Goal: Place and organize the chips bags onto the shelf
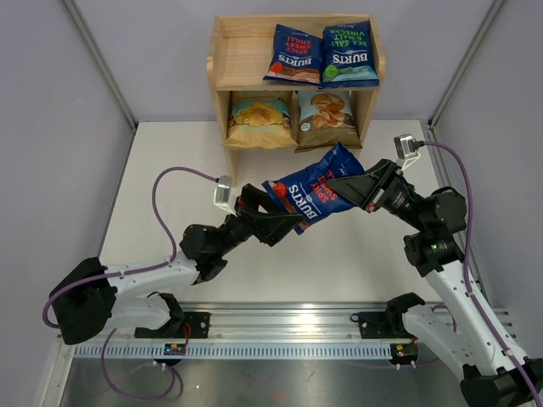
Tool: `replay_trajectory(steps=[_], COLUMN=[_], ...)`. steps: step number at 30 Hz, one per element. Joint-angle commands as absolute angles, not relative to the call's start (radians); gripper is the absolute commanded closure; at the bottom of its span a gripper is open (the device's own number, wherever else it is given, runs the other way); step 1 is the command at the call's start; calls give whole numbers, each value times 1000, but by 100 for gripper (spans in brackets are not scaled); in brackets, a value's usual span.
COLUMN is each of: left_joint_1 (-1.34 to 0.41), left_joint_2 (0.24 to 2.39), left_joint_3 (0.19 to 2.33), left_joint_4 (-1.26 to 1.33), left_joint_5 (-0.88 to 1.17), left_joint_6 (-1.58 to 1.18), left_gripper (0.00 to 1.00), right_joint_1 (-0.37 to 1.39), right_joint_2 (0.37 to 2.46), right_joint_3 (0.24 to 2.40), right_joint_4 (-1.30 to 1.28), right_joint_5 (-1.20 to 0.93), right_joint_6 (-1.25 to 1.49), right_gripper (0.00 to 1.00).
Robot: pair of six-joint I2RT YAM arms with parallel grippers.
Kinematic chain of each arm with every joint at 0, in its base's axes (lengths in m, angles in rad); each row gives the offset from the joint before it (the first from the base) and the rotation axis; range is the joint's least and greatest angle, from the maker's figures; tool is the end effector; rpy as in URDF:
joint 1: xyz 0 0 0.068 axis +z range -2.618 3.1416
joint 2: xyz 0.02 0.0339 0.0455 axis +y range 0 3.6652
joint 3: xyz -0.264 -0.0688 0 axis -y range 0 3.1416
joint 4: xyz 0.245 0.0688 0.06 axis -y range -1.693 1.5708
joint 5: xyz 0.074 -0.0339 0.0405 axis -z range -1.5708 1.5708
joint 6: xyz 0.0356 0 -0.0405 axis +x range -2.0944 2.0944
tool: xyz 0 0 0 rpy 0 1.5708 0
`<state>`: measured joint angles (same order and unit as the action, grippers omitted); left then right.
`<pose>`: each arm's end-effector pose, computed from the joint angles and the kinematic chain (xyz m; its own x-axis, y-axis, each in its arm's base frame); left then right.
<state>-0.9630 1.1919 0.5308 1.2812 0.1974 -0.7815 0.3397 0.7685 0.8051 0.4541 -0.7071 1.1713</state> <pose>0.1320 -0.2020 0.3190 -0.3956 -0.6408 -0.6580 0.8699 -0.0315 -0.4923 0.1450 0.0758 0.4135 -0.5582 0.5455 -0.6251 -0.7180 0.0599 0.6935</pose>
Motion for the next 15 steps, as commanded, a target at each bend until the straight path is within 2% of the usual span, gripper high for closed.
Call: replay_trajectory(steps=[1,7,11,14,15], left_joint_1=[-966,-966,-966,-966,-966], left_joint_2=[1160,1154,1157,1154,1152], left_joint_3=[554,545,555,551,548], left_joint_4=[1664,1664,1664,1663,1664], left_joint_5=[161,141,152,152,150], left_joint_6=[-756,-752,-755,-755,-753], left_gripper=[32,50,70,75,78], right_joint_1=[351,350,350,350,350], right_joint_2=[758,753,752,747,735], right_joint_3=[811,801,798,814,833], right_joint_4=[462,453,449,392,361], right_joint_5=[-690,-695,-696,-689,-680], right_joint_6=[1146,1143,1140,1111,1079], right_gripper=[89,89,86,76,68])
